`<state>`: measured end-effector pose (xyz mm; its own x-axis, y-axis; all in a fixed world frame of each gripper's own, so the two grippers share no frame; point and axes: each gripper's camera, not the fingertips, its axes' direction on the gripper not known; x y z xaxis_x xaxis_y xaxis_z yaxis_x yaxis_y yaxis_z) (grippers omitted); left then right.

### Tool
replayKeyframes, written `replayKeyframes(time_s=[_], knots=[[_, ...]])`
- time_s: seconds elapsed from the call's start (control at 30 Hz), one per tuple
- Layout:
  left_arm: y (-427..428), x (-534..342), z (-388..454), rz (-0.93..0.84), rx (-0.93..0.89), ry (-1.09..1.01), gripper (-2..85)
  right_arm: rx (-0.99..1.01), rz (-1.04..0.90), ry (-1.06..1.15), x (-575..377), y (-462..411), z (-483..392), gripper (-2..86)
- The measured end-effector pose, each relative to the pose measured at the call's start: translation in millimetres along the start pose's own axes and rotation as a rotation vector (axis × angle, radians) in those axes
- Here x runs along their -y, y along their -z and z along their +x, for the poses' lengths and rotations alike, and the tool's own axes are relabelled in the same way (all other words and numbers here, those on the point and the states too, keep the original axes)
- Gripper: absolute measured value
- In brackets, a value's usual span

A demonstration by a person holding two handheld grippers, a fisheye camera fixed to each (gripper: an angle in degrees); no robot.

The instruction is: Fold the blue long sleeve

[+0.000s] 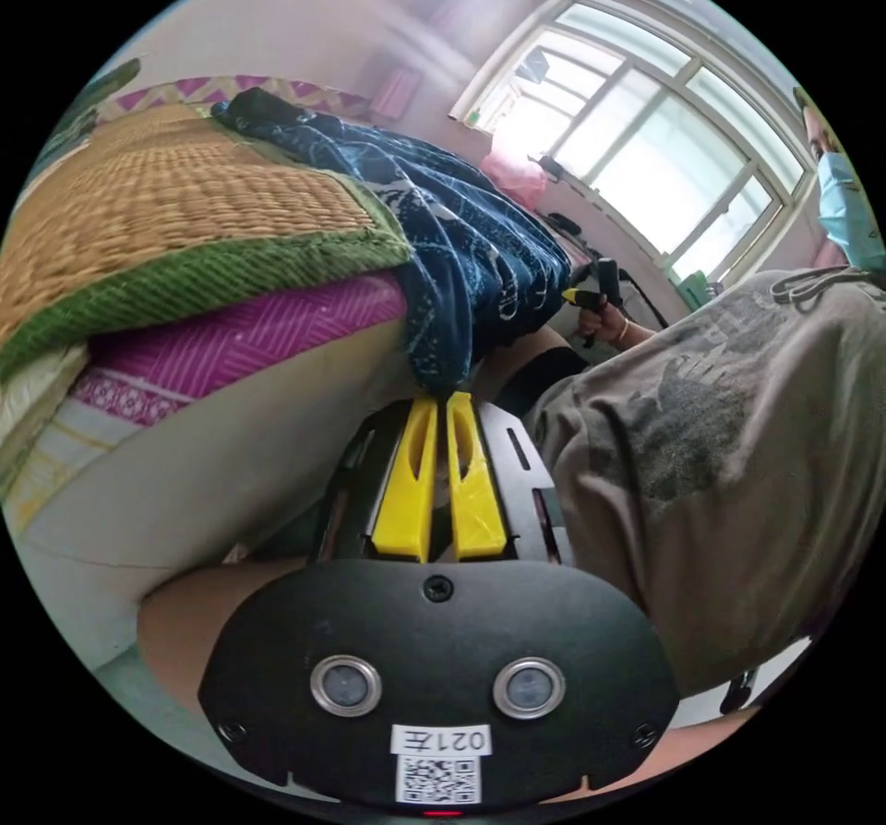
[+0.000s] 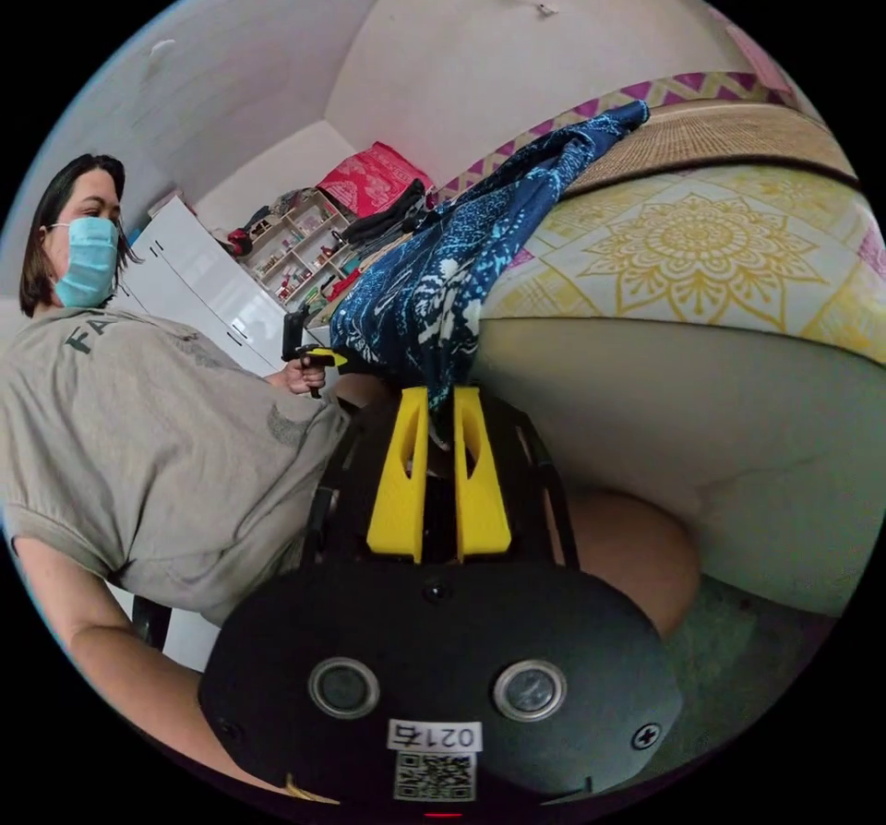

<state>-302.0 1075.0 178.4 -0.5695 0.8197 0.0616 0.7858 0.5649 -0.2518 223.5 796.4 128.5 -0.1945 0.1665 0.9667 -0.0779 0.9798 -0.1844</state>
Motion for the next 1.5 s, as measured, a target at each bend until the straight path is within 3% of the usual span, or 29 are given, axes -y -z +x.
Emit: replayKeyframes(time_s=[0.17, 0.4, 0.53, 0.67, 0.9, 1.07, 1.13, 1.27, 1.4, 1.5], knots=[[56, 10, 26, 0.043, -0.067, -0.037, -0.9, 0.008, 0.042, 0.055, -5, 44, -26, -0.6], [173, 107, 57, 0.171, 0.021, -0.095, -1.0, -0.013, -0.006, 0.181, 103, 83, -67, -0.8], [215, 172, 34, 0.208, 0.040, -0.079, -0.9, 0.162, 0.058, -0.046, 193, 96, -20, -0.7], [239, 252, -26, 0.207, 0.028, 0.035, -0.9, 0.349, 0.125, -0.224, 262, 91, 45, -0.4], [209, 365, -211, 0.210, -0.160, 0.412, 0.0, 0.228, 0.074, -0.490, 377, 31, 172, 1.6], [201, 344, -319, 0.369, -0.184, 0.719, 7.5, 0.200, 0.171, -0.637, 383, 11, 224, 7.0], [214, 339, -321, 0.378, -0.175, 0.682, 8.1, 0.201, 0.216, -0.546, 385, 15, 210, 7.0], [231, 366, -267, 0.144, 0.001, 0.373, 7.5, 0.080, 0.142, -0.156, 405, 15, 140, 3.7], [226, 400, -212, -0.013, 0.174, 0.129, 7.7, -0.392, -0.098, 0.180, 432, -36, 58, 6.8], [225, 416, -192, -0.030, 0.241, -0.015, 7.9, -0.479, -0.150, 0.328, 446, -72, 35, 8.7]])
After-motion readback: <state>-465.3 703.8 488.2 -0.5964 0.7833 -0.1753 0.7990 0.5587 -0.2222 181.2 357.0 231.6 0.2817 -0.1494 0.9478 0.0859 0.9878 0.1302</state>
